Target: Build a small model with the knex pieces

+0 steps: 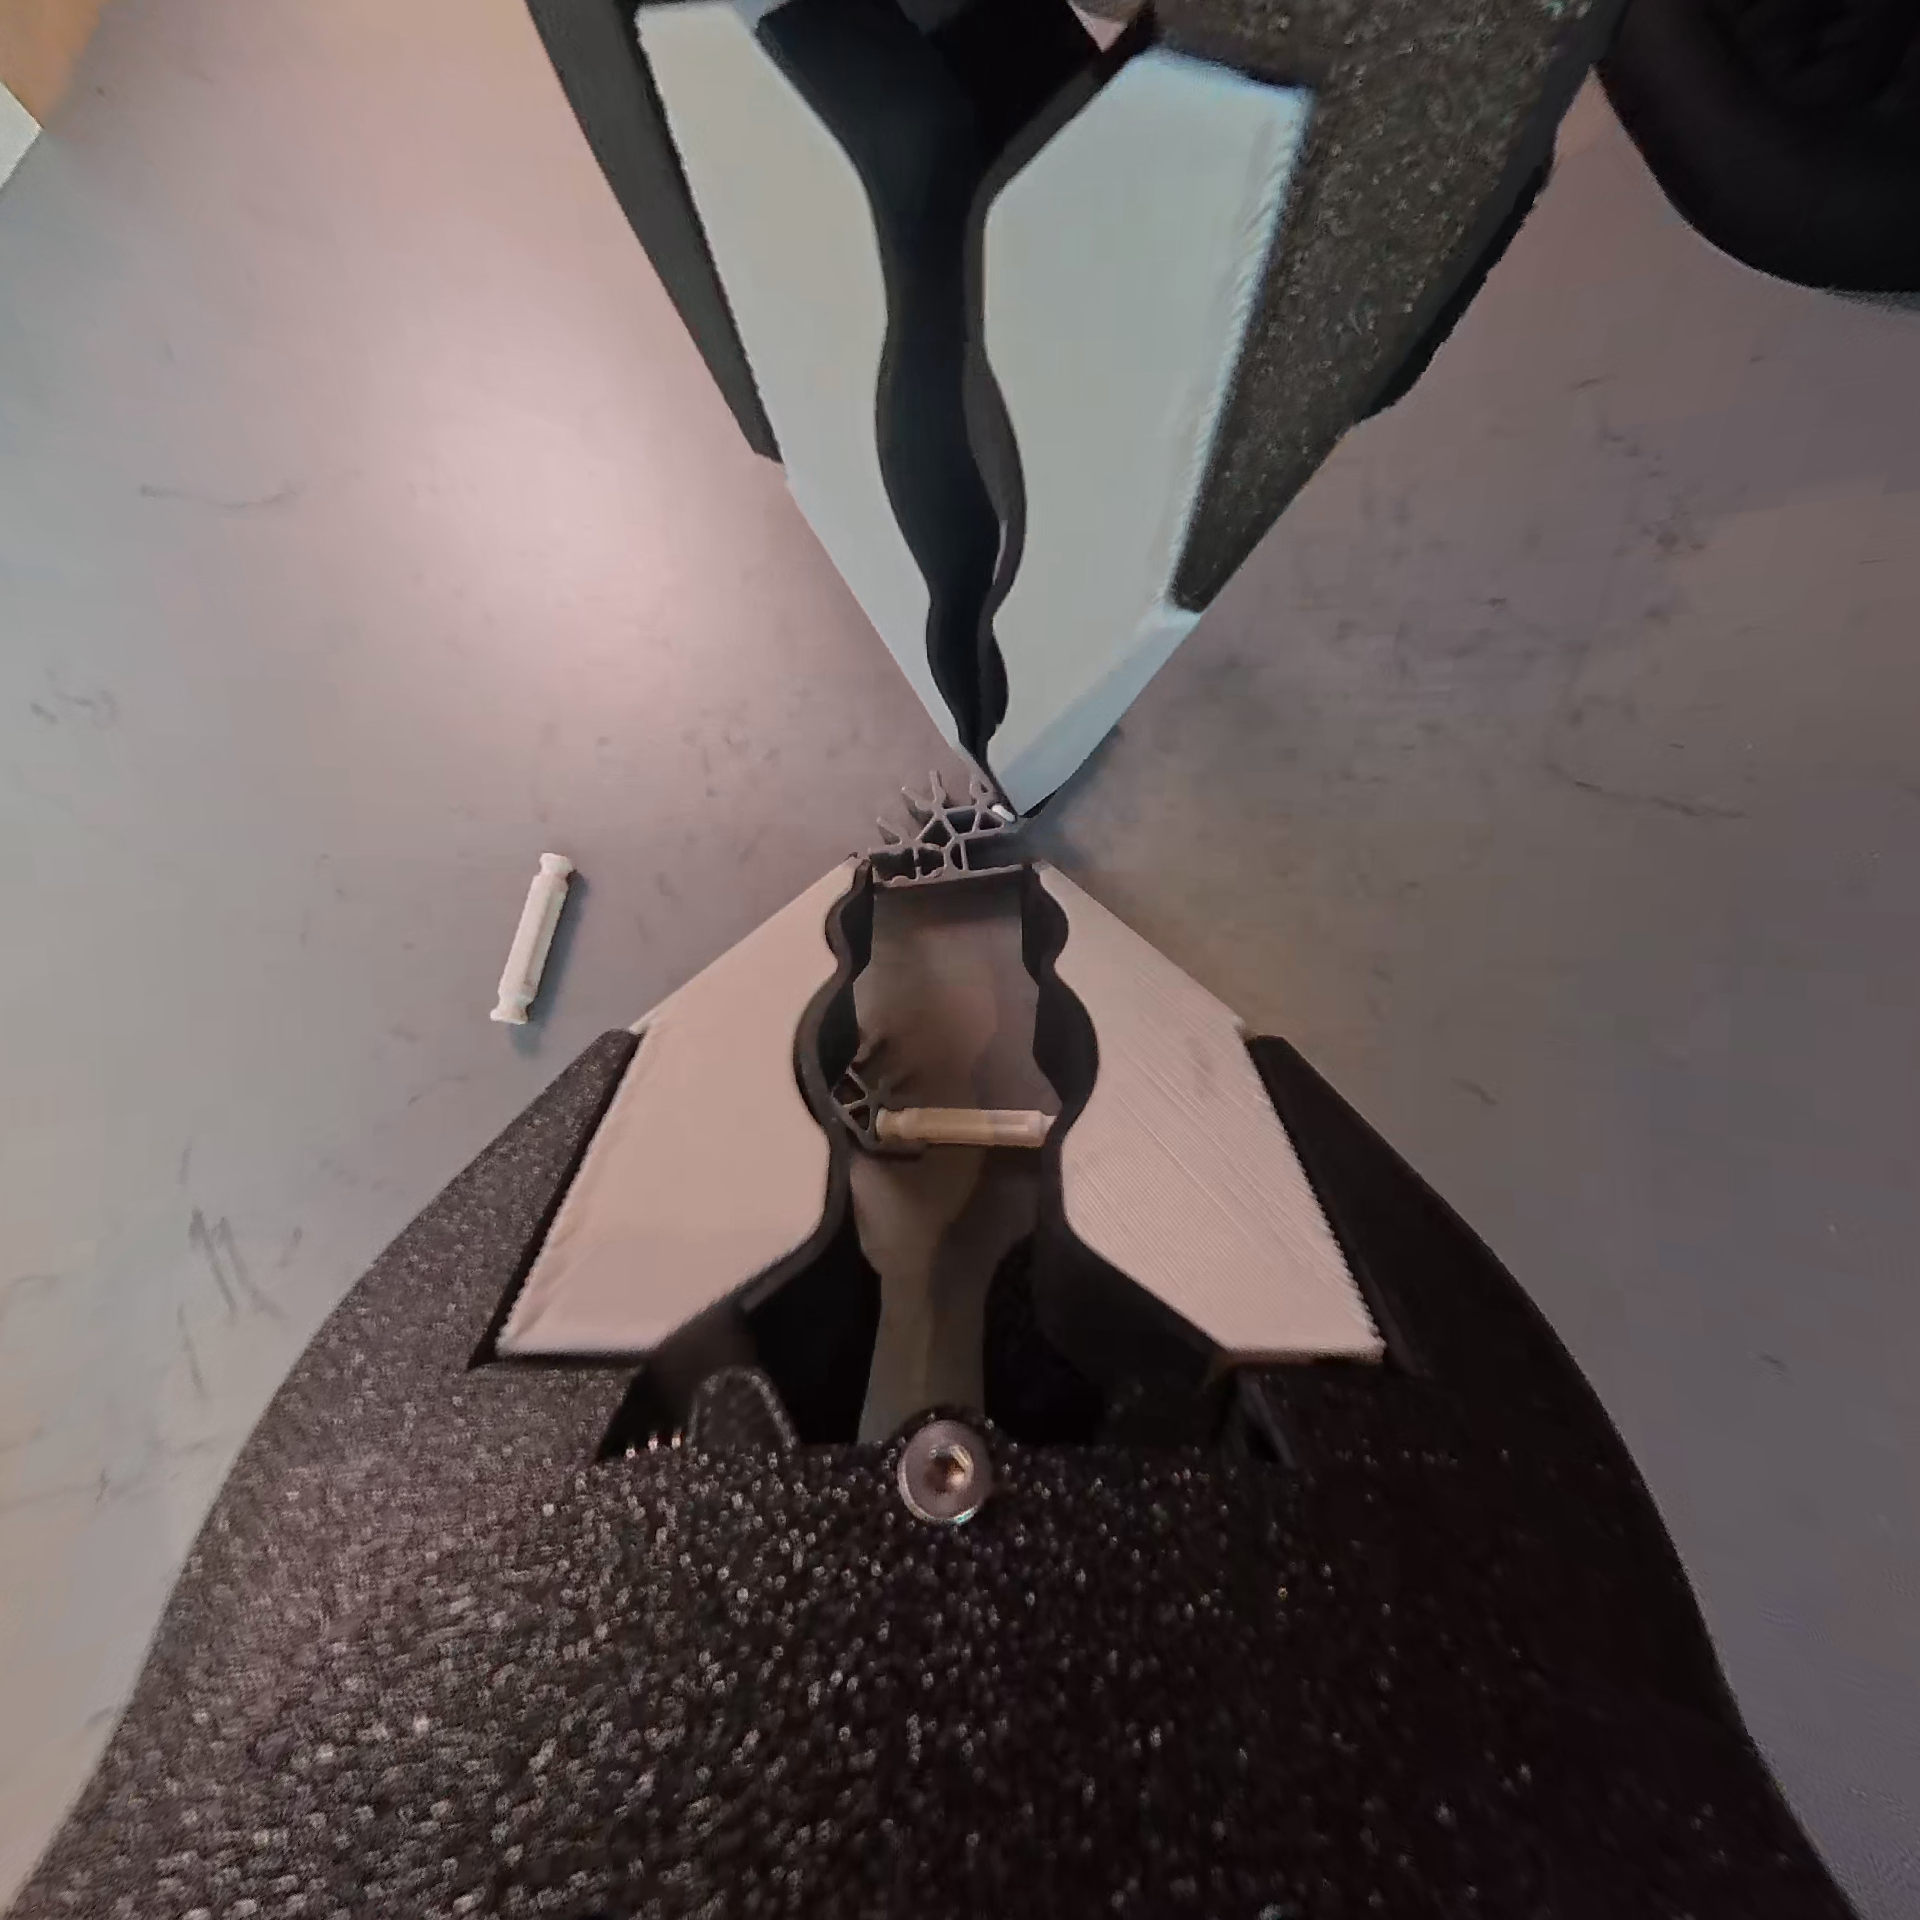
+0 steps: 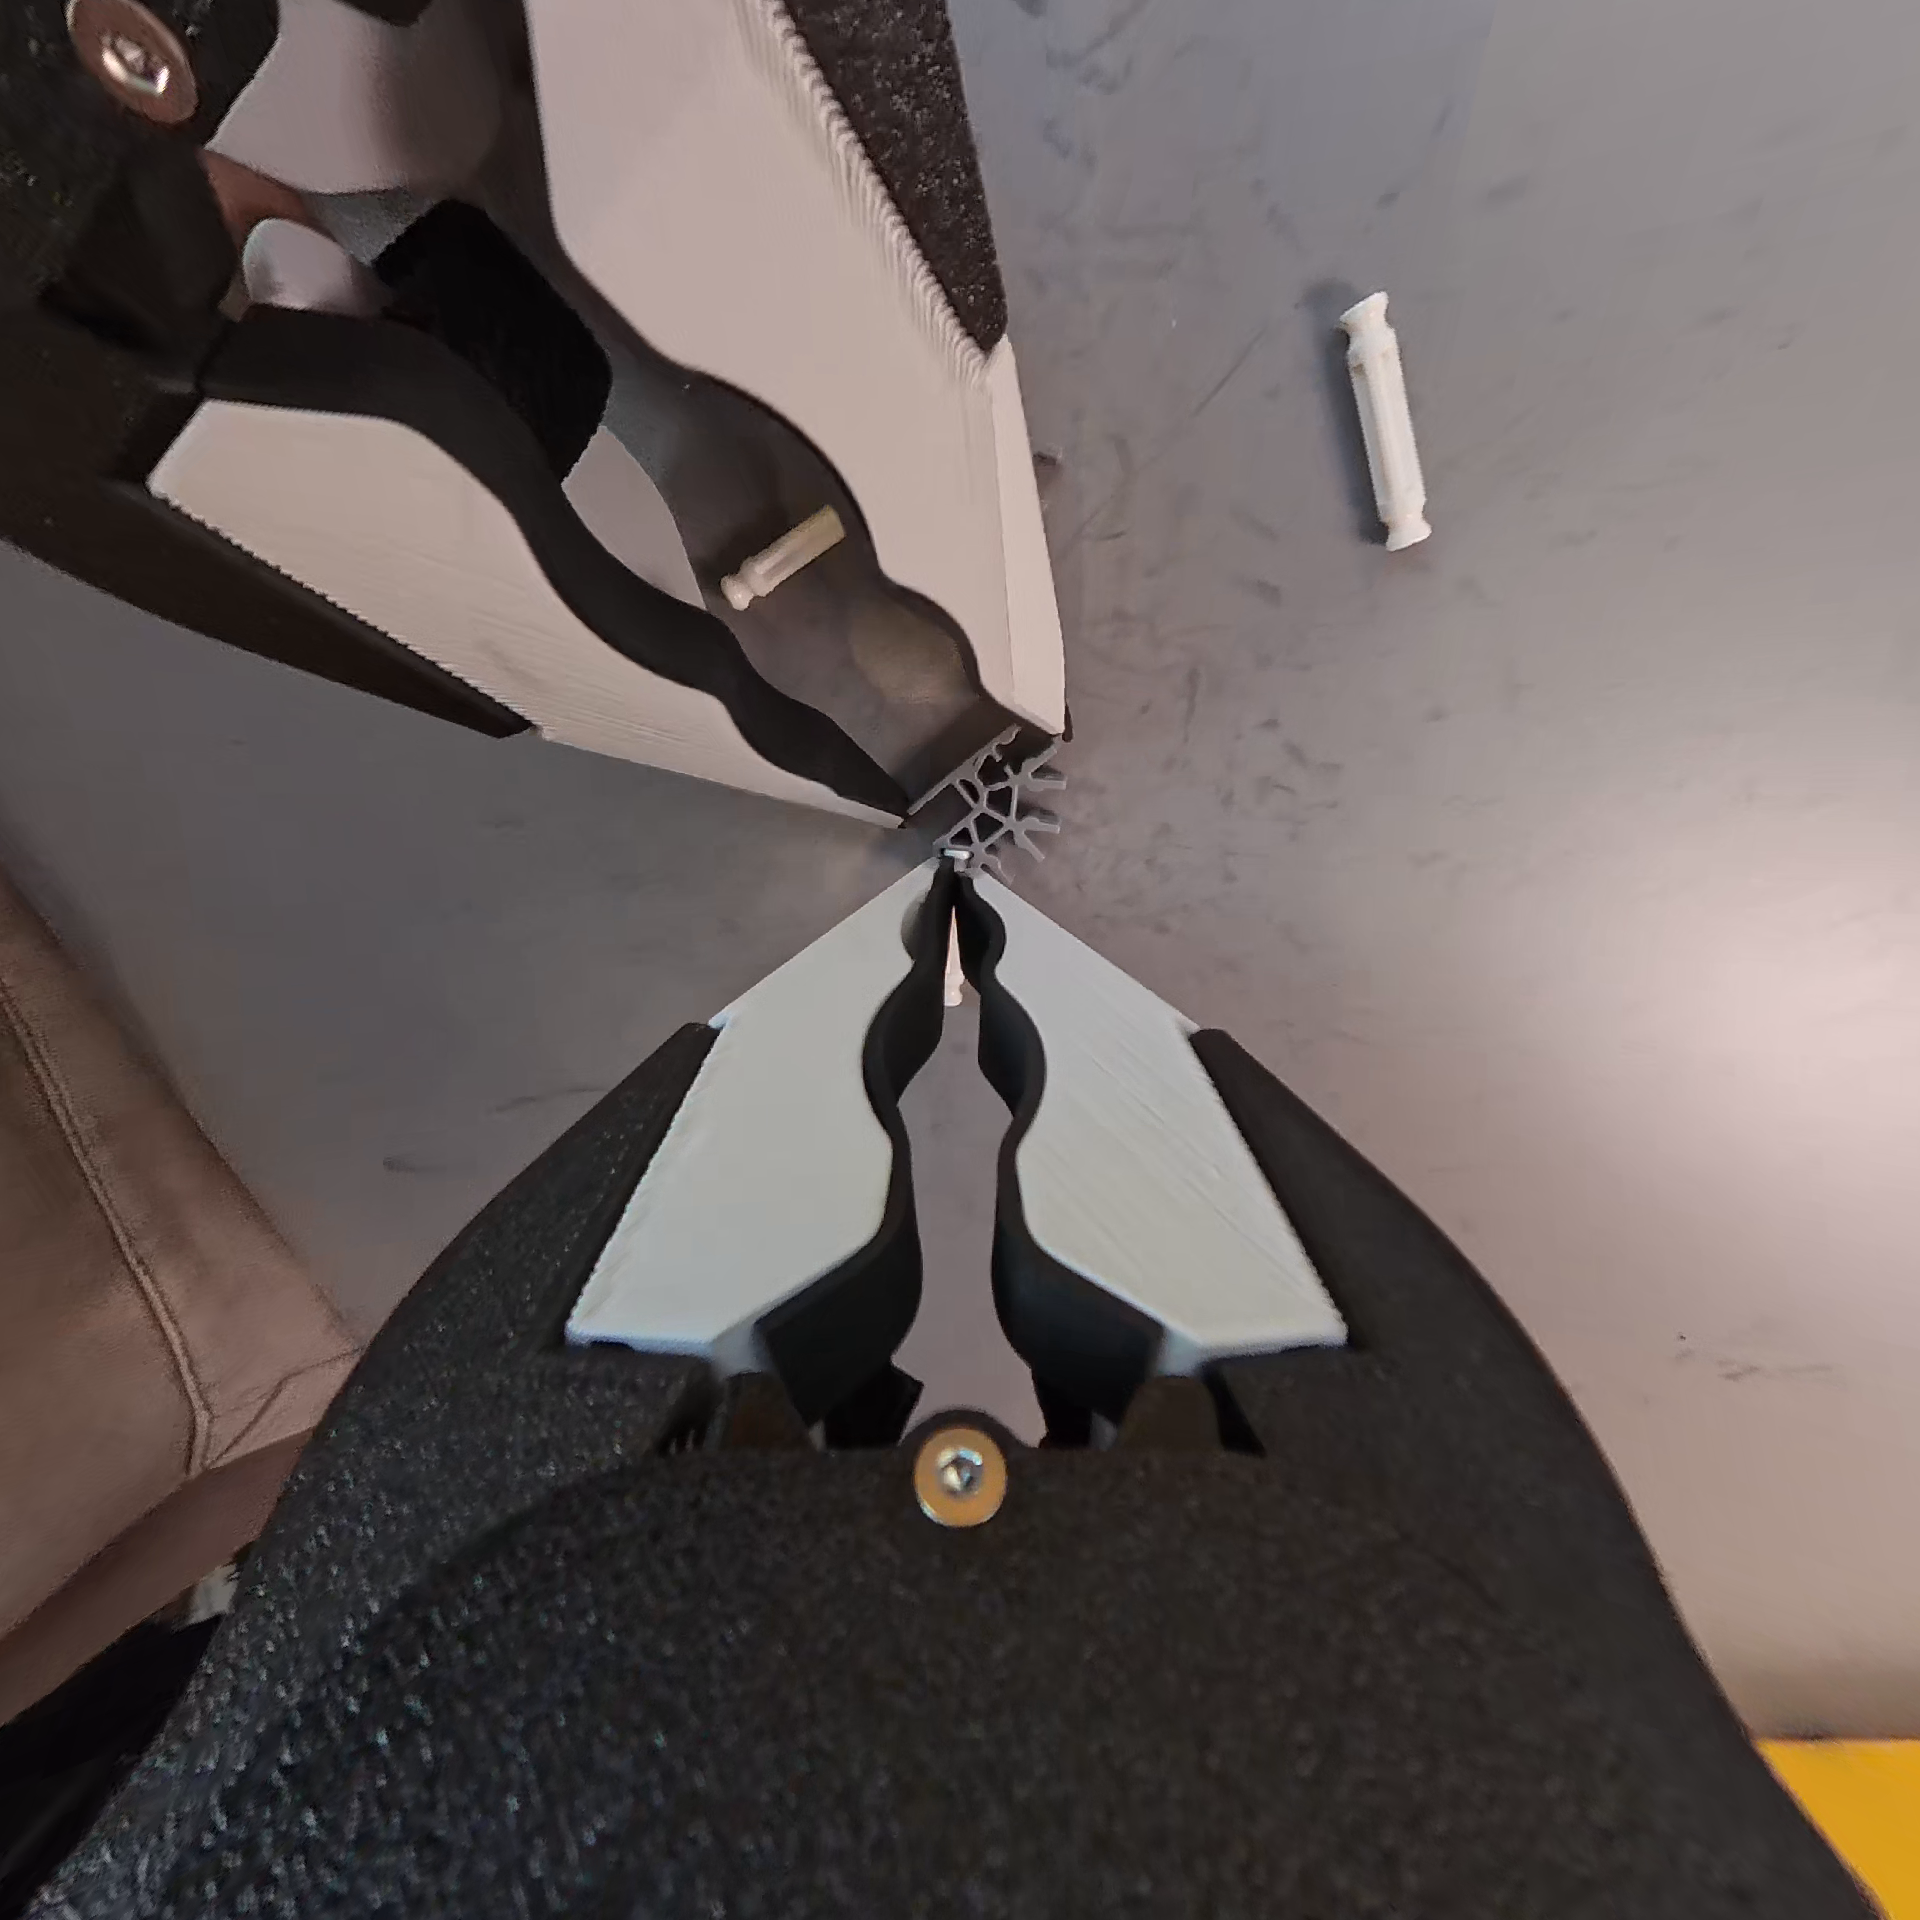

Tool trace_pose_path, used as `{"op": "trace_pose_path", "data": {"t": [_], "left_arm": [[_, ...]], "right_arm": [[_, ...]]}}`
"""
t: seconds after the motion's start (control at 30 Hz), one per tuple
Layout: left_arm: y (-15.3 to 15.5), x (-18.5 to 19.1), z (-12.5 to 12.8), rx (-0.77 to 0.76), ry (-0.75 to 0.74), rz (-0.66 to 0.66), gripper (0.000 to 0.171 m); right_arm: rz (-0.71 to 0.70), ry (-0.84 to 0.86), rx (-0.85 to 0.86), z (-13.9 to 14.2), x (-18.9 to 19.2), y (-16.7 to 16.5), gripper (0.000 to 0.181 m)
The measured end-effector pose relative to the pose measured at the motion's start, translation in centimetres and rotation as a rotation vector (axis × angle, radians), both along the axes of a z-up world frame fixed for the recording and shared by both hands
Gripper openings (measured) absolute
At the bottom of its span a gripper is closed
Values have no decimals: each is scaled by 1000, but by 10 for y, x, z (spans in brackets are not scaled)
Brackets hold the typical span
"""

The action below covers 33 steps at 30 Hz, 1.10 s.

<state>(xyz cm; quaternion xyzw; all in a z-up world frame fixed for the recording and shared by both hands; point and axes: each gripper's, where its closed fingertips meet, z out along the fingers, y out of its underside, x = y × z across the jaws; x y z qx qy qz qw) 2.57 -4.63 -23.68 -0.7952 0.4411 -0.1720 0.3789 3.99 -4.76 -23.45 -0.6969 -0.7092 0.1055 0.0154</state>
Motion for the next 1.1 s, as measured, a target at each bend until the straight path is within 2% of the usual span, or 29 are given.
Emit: {"op": "trace_pose_path", "data": {"t": [0.03,0.17,0.27,0.4,0.5,0.63,0.77,0.83,0.9,1.0,1.1], "left_arm": [[0,0,0,4,1,-1,28],[1,0,1,38,16,-12,28],[1,0,1,50,22,-10,29],[2,0,2,62,26,-7,29],[6,-1,2,83,39,11,29],[13,-4,3,115,60,49,24],[19,-10,12,162,45,81,24],[22,-18,23,165,-5,111,25],[22,-26,35,145,-95,128,26],[24,-42,49,102,-231,148,34],[29,-62,51,75,-261,190,49]], "right_arm": [[12,28,2,1,0,0,0],[-6,235,-58,11,-8,4,24],[15,288,-76,6,2,4,34],[19,350,-97,3,7,-2,34],[51,359,-68,-1,7,-3,27],[113,376,-112,-1,4,-19,24],[133,486,-95,6,-3,-10,25],[145,601,-78,19,-6,-2,35],[166,728,-17,29,-11,9,55],[151,791,10,27,-13,21,75],[181,781,10,26,-14,18,80]]}}
